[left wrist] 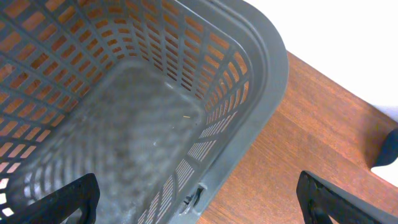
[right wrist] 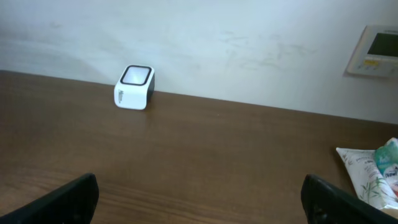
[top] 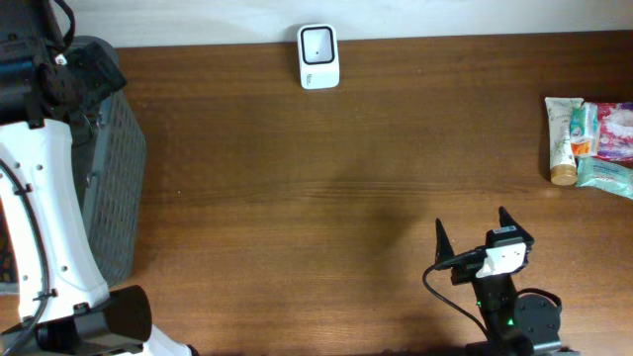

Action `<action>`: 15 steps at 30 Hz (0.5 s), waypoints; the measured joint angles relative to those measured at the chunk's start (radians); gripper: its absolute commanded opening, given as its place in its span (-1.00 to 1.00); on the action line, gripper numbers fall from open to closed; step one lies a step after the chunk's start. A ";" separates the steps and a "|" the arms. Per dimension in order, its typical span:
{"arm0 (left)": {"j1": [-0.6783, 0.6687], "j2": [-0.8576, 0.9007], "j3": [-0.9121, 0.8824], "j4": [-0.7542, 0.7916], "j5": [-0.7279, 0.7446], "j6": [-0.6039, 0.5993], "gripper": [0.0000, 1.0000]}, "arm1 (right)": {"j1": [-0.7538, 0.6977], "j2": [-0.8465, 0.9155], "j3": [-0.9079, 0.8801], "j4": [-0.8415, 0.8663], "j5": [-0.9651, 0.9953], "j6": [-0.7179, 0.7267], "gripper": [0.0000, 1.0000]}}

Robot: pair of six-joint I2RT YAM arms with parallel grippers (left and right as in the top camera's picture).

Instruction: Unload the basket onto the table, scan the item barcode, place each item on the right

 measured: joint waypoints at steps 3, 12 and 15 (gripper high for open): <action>0.000 0.000 0.000 0.000 0.000 0.000 0.98 | -0.014 -0.001 -0.049 0.128 0.000 -0.001 0.97; 0.000 0.000 0.000 0.000 0.000 0.000 0.98 | -0.068 -0.002 -0.173 0.281 -0.003 0.000 0.97; 0.000 0.000 0.000 0.000 0.000 0.000 0.98 | -0.120 -0.003 -0.173 0.193 -0.003 0.000 0.97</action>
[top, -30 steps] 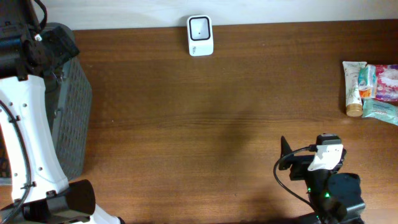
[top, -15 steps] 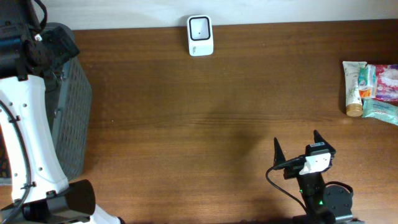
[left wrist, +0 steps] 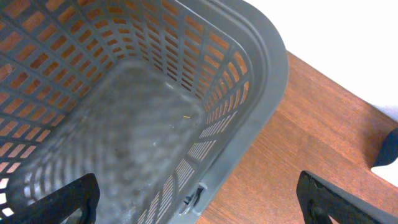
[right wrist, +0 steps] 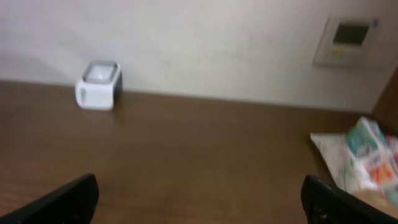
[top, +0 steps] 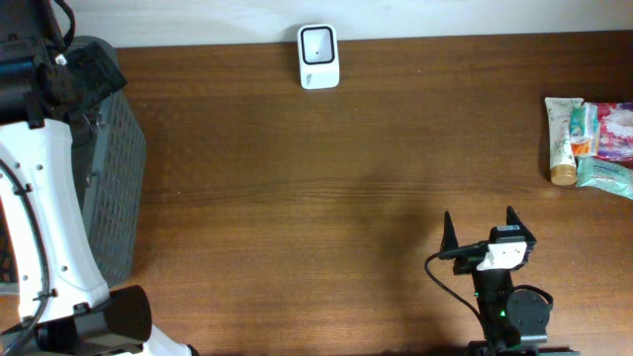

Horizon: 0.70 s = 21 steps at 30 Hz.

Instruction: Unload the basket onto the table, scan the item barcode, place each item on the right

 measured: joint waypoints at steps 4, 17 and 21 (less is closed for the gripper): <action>0.000 0.000 0.000 0.000 0.000 0.000 0.98 | -0.003 0.000 0.000 -0.023 0.009 0.000 0.97; 0.000 0.000 0.000 0.000 0.000 0.000 0.98 | -0.003 0.000 0.000 -0.023 0.019 0.060 0.97; 0.000 0.000 0.000 0.000 0.000 0.000 0.98 | -0.003 0.000 0.000 -0.023 0.019 0.060 0.97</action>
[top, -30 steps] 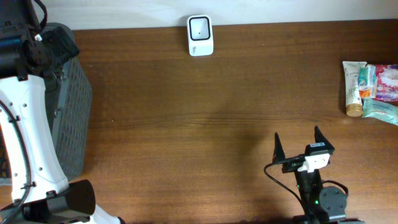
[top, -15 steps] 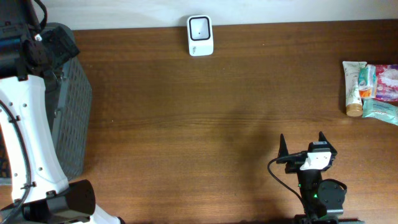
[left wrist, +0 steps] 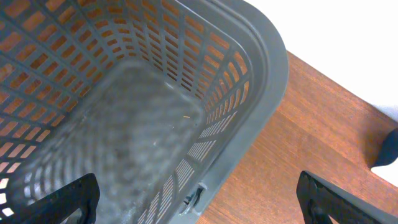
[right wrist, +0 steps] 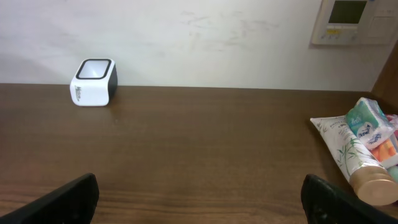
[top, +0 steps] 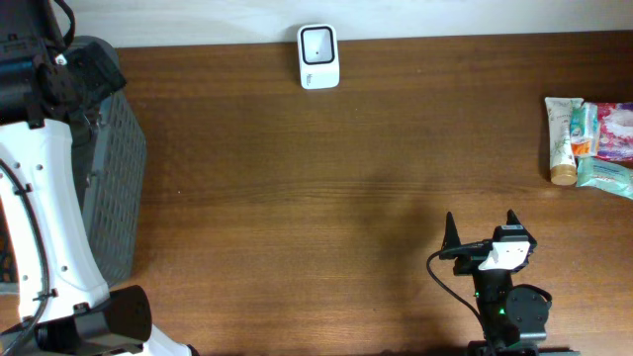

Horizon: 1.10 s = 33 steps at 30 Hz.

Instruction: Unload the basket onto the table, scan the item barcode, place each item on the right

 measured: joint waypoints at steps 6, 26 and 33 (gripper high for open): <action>0.000 0.000 0.000 0.000 0.000 0.000 0.98 | 0.000 0.000 0.000 0.000 0.000 0.000 0.97; -0.228 -0.328 -0.089 0.209 0.056 0.134 0.98 | 0.000 0.000 0.000 0.000 0.000 0.000 0.97; -0.360 -0.570 -0.776 0.636 0.142 0.315 0.98 | 0.000 0.000 0.000 0.000 0.000 0.000 0.97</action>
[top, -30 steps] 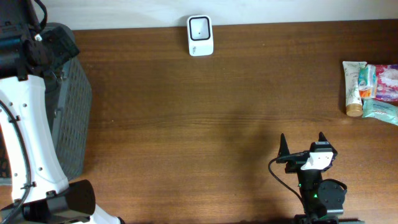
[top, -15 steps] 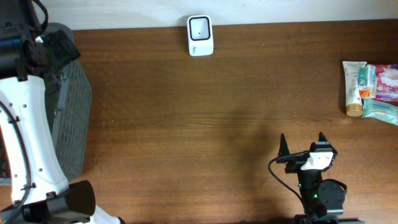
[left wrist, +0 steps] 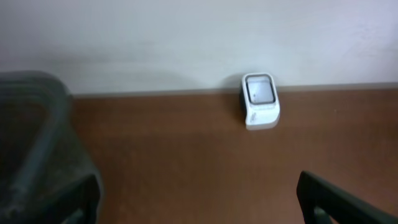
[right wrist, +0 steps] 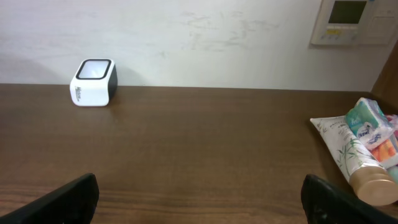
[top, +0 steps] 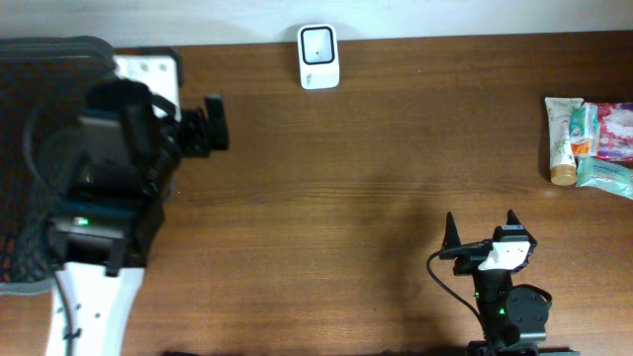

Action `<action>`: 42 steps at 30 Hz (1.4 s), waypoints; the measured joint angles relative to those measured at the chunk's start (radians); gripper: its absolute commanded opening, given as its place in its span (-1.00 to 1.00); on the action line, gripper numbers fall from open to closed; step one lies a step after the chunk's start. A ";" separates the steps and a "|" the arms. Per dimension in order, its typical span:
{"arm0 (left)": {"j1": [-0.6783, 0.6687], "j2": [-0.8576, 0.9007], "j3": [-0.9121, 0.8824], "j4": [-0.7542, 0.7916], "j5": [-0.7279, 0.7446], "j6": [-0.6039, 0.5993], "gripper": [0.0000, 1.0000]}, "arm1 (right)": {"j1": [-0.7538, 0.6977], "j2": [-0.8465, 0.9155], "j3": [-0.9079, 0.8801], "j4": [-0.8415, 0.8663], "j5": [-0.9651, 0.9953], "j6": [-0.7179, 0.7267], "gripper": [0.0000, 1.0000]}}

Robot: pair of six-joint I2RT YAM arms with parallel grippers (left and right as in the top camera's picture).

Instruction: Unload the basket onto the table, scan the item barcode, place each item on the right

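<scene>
The white barcode scanner (top: 318,56) stands at the table's far edge by the wall; it also shows as the scanner (left wrist: 260,107) and the scanner (right wrist: 93,91). A pile of items (top: 591,138) lies at the far right: a white tube with a tan cap (right wrist: 352,163) and coloured packets (right wrist: 373,132). My left gripper (top: 205,127) hangs open and empty over the table's left part, facing the scanner, its fingertips (left wrist: 323,198) wide apart. My right gripper (top: 479,232) is open and empty near the front edge, its fingertips (right wrist: 73,199) also wide apart.
A grey mesh basket (top: 40,119) stands at the table's left end, its rim (left wrist: 37,130) at the left of the left wrist view. A wall panel (right wrist: 351,18) is mounted behind the table at the right.
My left arm has left the basket; its gripper now hangs over the table to the basket's right and faces the scanner. The right arm has not moved.
My left gripper hung open over the empty basket through all earlier moments. My right gripper first faced the scanner, then turned rightward so the item pile came into its view, and has stayed there. Now the left gripper is over the table, still open.
</scene>
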 measured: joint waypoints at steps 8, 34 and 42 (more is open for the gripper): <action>-0.001 -0.415 -0.604 0.225 0.043 0.007 0.98 | 0.000 0.000 0.000 0.000 0.001 0.000 0.97; 0.364 -0.601 -0.753 0.233 -0.046 0.159 0.98 | 0.000 0.000 0.000 0.000 0.000 0.000 0.97; 0.369 -0.602 -0.753 0.236 0.083 0.161 0.98 | 0.000 0.000 0.000 0.000 0.000 0.000 0.97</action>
